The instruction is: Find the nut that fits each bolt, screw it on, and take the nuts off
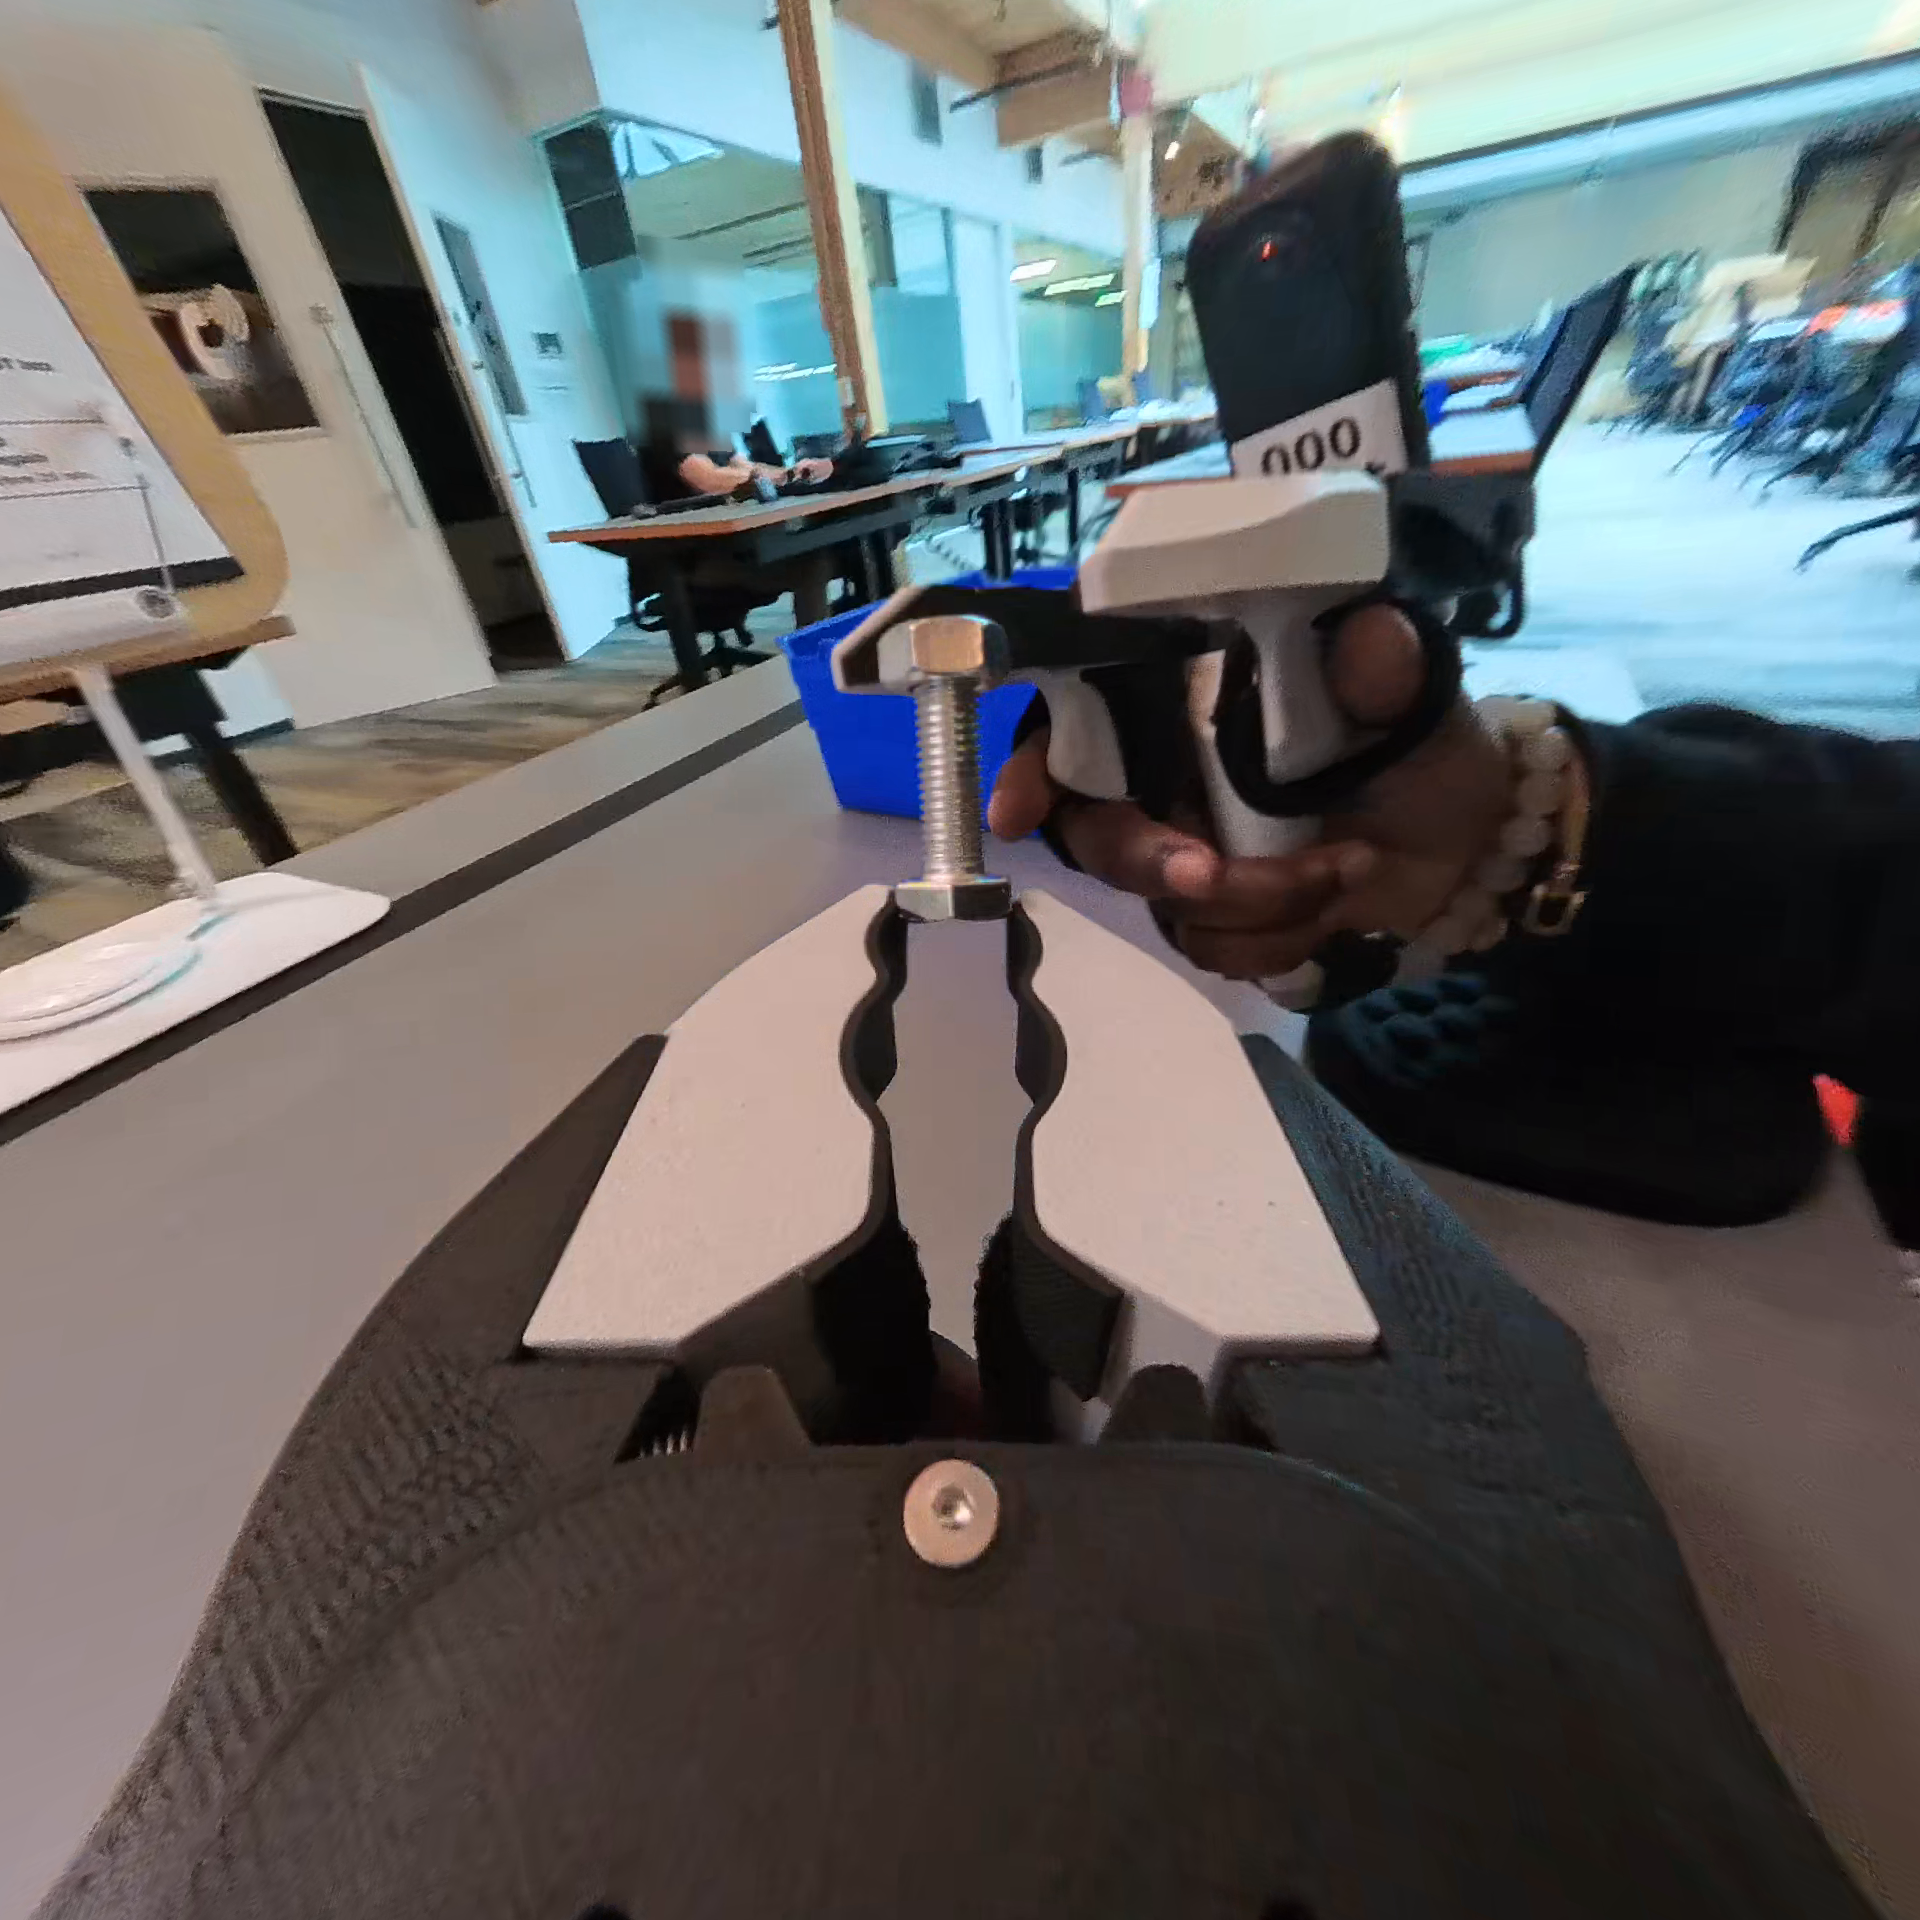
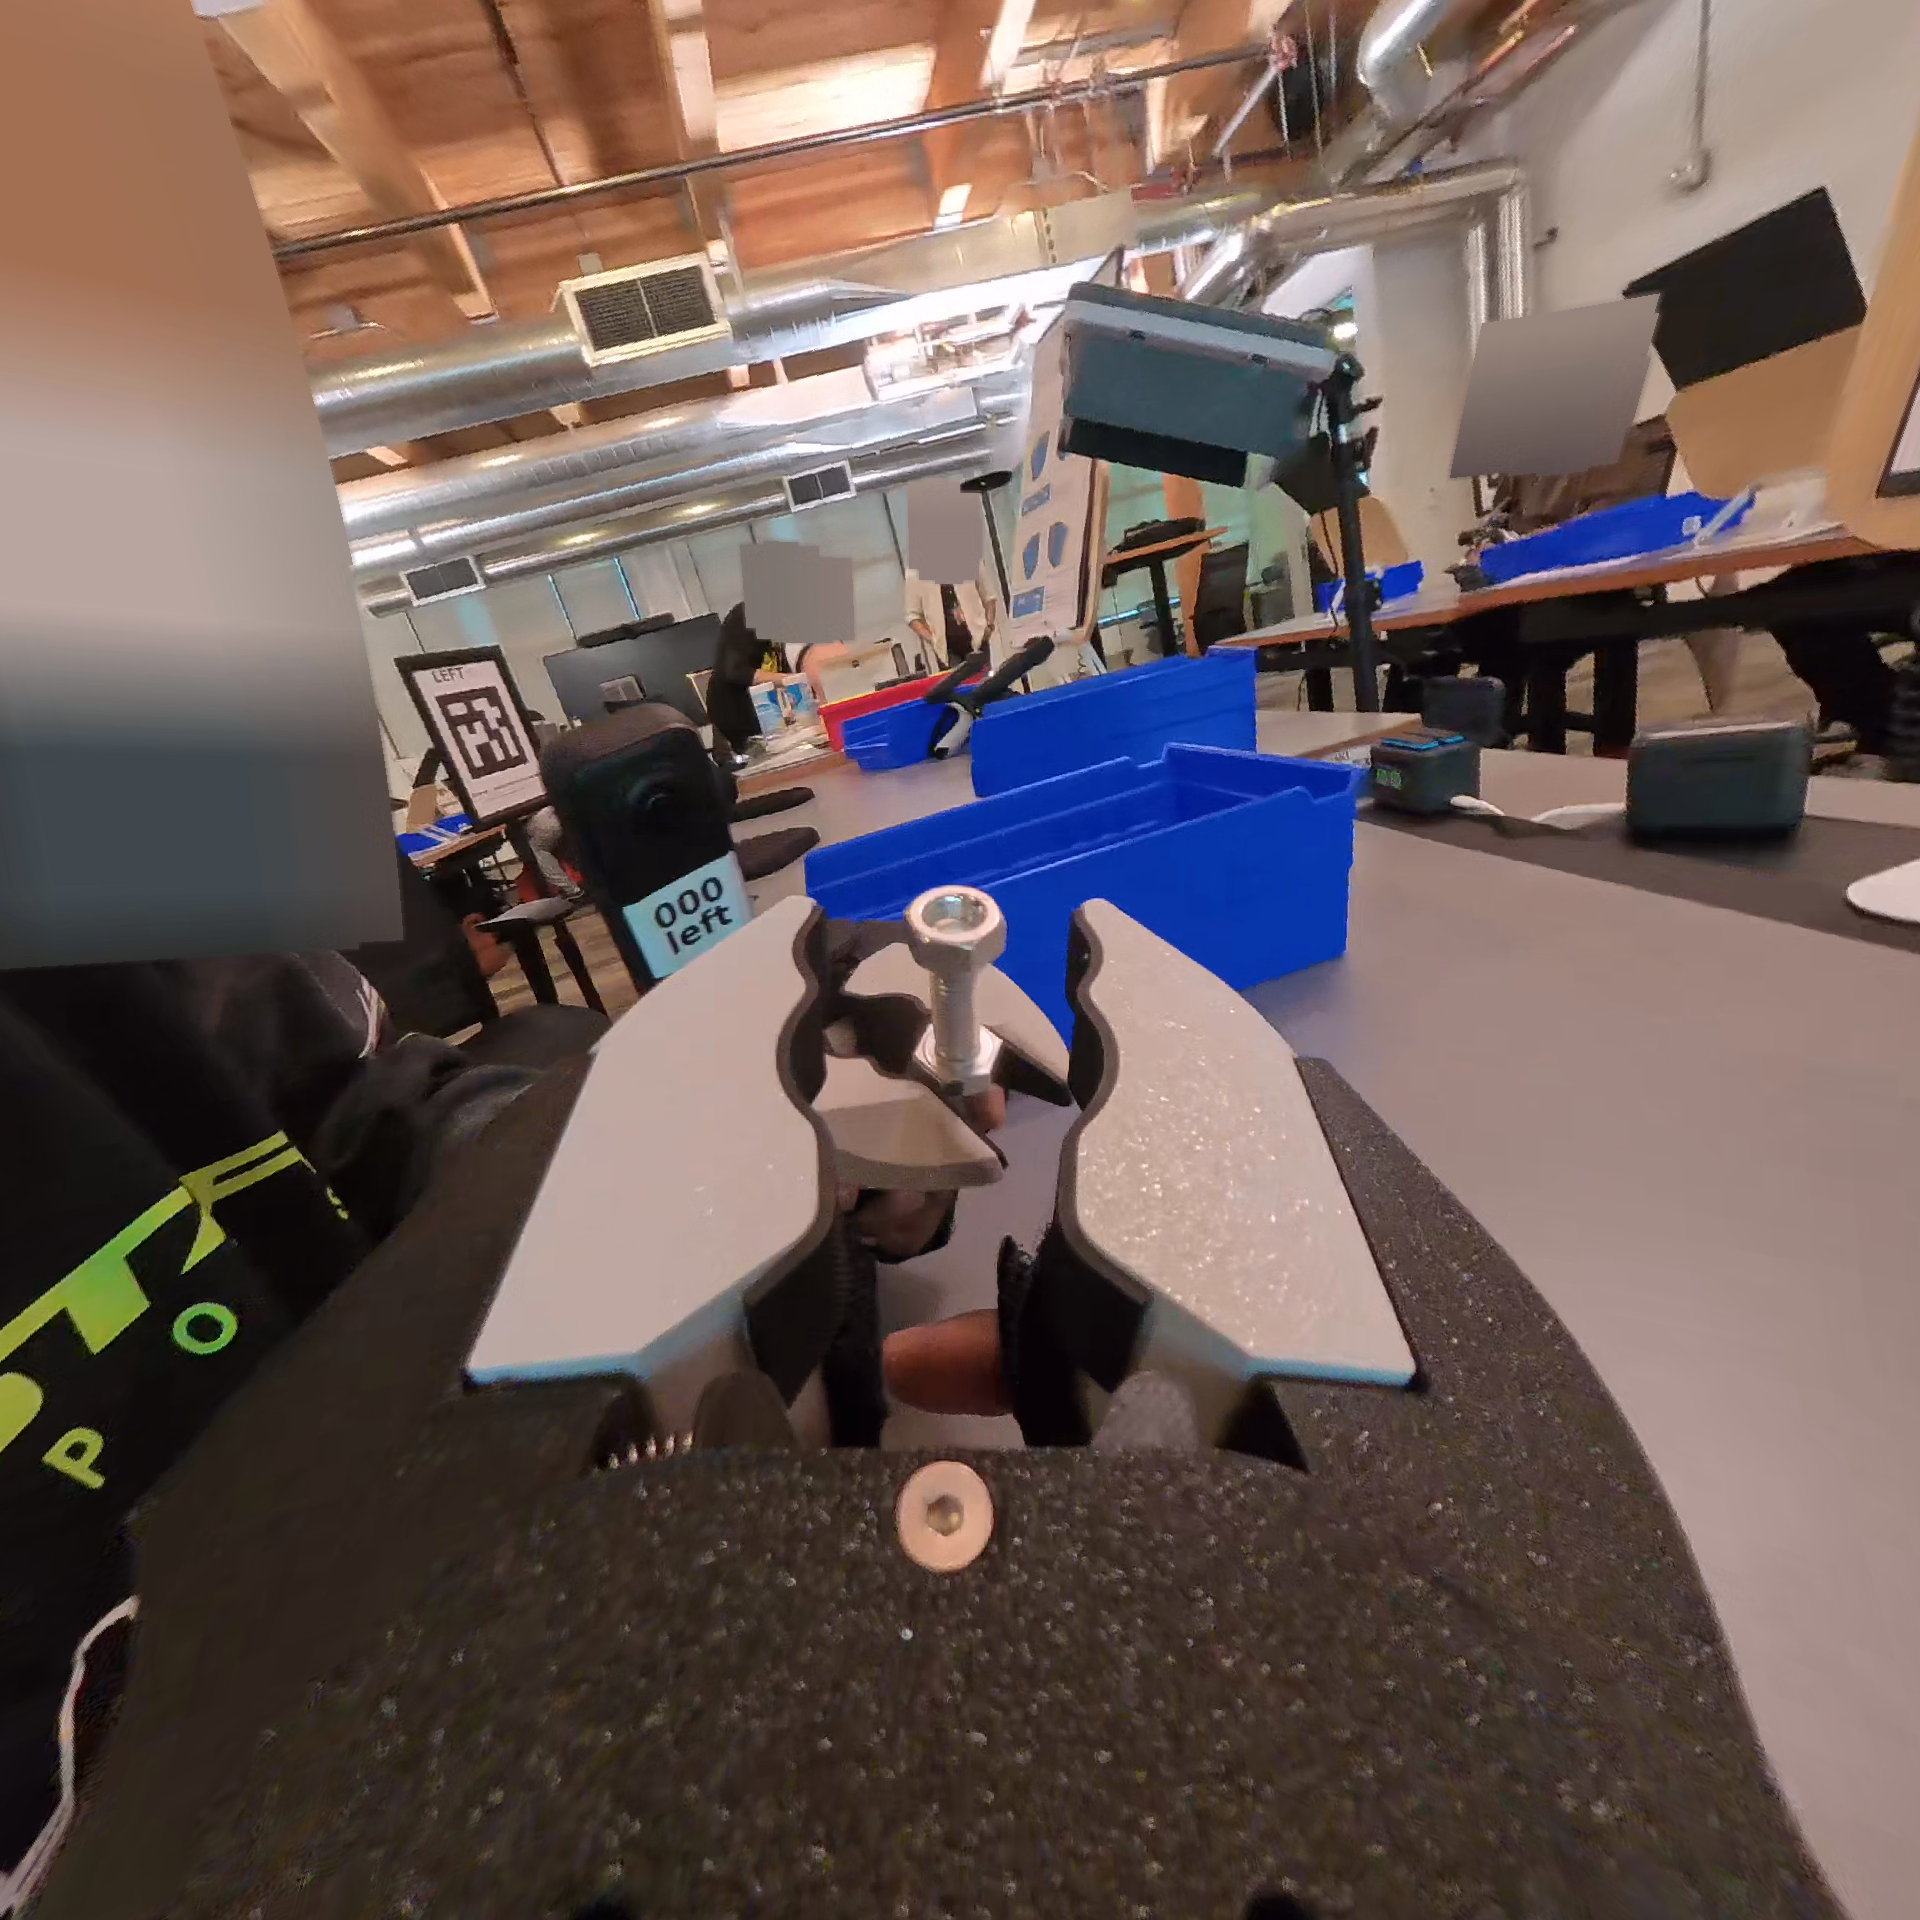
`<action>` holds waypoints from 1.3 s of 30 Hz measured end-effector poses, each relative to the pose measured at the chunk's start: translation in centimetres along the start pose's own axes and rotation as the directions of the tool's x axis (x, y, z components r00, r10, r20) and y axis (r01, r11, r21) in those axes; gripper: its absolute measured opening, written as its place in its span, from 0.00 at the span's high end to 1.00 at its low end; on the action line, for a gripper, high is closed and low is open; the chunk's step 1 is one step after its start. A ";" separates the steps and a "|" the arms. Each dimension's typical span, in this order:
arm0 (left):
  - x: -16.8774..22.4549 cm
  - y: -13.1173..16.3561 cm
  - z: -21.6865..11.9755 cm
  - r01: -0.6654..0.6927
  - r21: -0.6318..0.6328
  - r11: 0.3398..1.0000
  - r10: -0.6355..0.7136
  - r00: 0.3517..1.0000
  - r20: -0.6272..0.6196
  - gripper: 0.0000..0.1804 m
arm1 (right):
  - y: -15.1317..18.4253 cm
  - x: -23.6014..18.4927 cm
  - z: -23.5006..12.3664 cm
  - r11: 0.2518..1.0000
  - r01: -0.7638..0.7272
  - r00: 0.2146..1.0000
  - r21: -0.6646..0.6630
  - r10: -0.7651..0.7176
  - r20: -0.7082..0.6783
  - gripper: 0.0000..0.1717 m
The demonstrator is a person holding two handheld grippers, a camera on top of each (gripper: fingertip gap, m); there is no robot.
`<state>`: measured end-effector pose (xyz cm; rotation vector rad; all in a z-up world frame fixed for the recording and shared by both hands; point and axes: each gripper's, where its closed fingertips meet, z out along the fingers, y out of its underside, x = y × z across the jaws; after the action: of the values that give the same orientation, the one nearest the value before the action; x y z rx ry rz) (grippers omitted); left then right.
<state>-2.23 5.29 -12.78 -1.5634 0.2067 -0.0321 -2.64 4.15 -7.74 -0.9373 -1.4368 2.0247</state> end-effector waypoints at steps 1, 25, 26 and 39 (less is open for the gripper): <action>0.0 0.3 0.1 -0.015 -0.018 1.000 0.015 1.000 0.009 0.90 | 0.1 0.0 0.1 1.000 -0.007 1.000 -0.006 0.007 -0.001 0.75; 9.2 -4.6 -4.0 0.592 -0.156 0.790 -0.438 0.369 -0.820 0.89 | -1.0 -7.7 -1.8 0.988 0.133 0.890 0.081 -0.155 0.430 0.89; 9.0 -4.5 -3.8 0.590 -0.141 0.795 -0.436 0.395 -0.809 0.90 | -1.0 -7.4 -1.8 0.988 0.129 0.896 0.080 -0.151 0.418 0.89; -0.9 1.0 0.1 -0.083 -0.078 0.993 0.091 0.991 0.097 0.90 | 0.4 1.3 0.0 0.994 -0.112 0.993 -0.015 0.112 -0.043 0.73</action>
<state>-3.21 5.54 -13.72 -1.6240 0.1984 0.1236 -3.47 4.96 -8.49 -1.0839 -1.4102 2.0624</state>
